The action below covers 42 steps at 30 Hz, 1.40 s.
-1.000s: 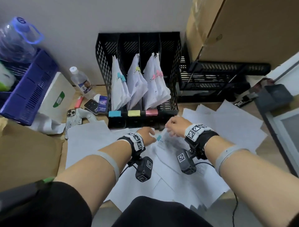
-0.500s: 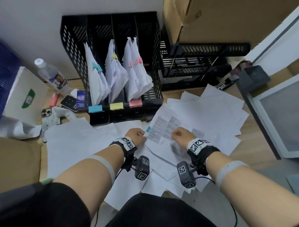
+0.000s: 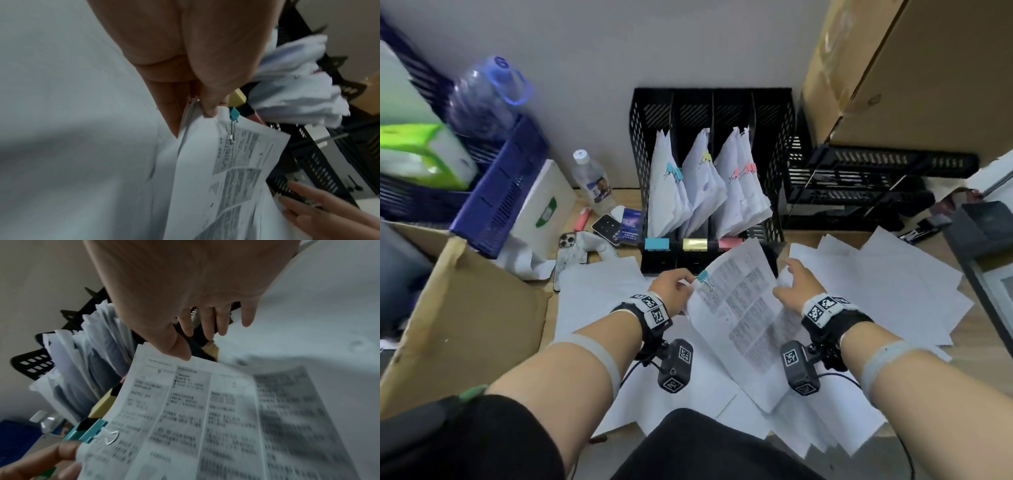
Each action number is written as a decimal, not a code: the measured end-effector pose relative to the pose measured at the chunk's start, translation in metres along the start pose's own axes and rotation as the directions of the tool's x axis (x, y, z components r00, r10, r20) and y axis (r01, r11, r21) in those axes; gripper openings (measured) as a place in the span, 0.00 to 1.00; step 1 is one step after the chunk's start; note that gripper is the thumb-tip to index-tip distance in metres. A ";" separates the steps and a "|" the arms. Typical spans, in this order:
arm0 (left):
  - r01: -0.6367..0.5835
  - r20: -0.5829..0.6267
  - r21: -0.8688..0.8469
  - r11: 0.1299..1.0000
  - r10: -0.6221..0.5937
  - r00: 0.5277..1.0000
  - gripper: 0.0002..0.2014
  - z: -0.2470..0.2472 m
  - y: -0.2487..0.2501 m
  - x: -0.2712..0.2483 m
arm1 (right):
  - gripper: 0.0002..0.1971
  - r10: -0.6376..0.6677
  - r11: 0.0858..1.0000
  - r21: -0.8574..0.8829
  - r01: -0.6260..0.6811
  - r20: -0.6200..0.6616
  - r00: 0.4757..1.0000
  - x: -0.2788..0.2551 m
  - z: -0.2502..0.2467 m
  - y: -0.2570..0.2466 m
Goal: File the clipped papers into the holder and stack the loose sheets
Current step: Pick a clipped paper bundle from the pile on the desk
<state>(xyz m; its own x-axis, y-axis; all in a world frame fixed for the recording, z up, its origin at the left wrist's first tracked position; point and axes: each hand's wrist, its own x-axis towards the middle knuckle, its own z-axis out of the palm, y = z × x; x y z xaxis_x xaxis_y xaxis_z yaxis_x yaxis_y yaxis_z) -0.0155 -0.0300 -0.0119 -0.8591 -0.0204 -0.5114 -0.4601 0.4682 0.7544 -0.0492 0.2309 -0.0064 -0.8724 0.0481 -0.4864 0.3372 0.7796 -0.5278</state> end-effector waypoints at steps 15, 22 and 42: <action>-0.299 0.052 0.125 0.946 0.295 0.954 0.16 -0.086 -0.013 -0.031 | 0.35 -0.083 0.981 0.185 0.062 0.106 0.991 -0.020 0.052 -0.067; -0.234 -0.110 -0.099 0.967 0.223 0.969 0.09 -0.111 -0.022 -0.032 | 0.05 -0.171 0.940 0.300 0.162 0.003 0.985 -0.042 0.053 -0.078; -0.601 -0.097 -0.091 0.794 0.593 0.799 0.08 -0.111 0.063 -0.045 | 0.47 -0.225 0.867 0.454 0.207 -0.013 0.974 -0.119 0.016 -0.197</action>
<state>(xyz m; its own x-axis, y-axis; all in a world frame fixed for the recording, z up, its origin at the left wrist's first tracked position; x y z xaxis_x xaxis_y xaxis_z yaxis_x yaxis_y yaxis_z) -0.0307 -0.0974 0.1041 -0.9813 0.1754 0.0792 0.1304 0.3036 0.9438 -0.0063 0.0618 0.1446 -0.9306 -0.1205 -0.3456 0.2725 0.4022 -0.8740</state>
